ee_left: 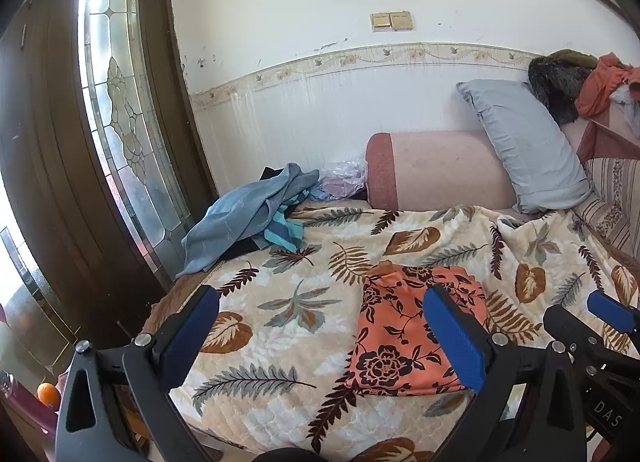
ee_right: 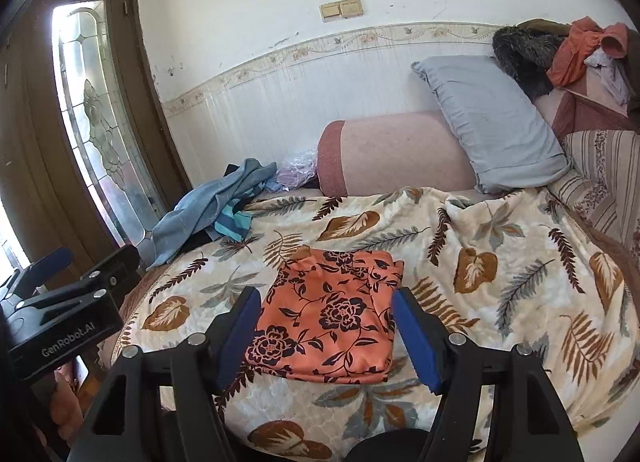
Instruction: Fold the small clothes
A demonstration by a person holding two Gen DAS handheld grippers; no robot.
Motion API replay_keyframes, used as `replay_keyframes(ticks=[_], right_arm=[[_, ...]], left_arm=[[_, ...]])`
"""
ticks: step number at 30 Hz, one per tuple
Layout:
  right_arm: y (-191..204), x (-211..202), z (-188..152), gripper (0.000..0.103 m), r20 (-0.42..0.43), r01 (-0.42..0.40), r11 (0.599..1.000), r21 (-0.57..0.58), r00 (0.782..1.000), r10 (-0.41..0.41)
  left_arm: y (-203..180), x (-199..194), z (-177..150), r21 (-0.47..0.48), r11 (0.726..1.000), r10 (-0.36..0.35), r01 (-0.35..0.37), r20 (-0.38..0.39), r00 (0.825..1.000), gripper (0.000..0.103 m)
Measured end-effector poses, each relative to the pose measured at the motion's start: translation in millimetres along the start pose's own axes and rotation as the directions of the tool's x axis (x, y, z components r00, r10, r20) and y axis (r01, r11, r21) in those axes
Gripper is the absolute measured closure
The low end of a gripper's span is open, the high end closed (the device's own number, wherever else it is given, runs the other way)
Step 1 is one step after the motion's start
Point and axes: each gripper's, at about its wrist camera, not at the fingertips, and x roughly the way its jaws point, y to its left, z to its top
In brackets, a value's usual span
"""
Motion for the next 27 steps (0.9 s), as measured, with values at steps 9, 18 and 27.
replay_keyframes(ticks=[9, 18, 27], right_arm=[[6, 13, -6, 0.031, -0.036, 0.004, 1.000, -0.017, 0.999, -0.004], [9, 17, -7, 0.031, -0.041, 0.011, 0.999, -0.030, 0.999, -0.012], [11, 20, -5, 0.031, -0.041, 0.011, 0.999, -0.042, 0.999, -0.013]], left_arm=[[2, 12, -5, -0.001, 1.000, -0.005, 0.005, -0.033, 0.999, 0.001], [7, 15, -7, -0.003, 1.000, -0.011, 0.011, -0.040, 0.999, 0.001], [10, 15, -7, -0.005, 1.000, -0.019, 0.019, -0.034, 0.999, 0.001]])
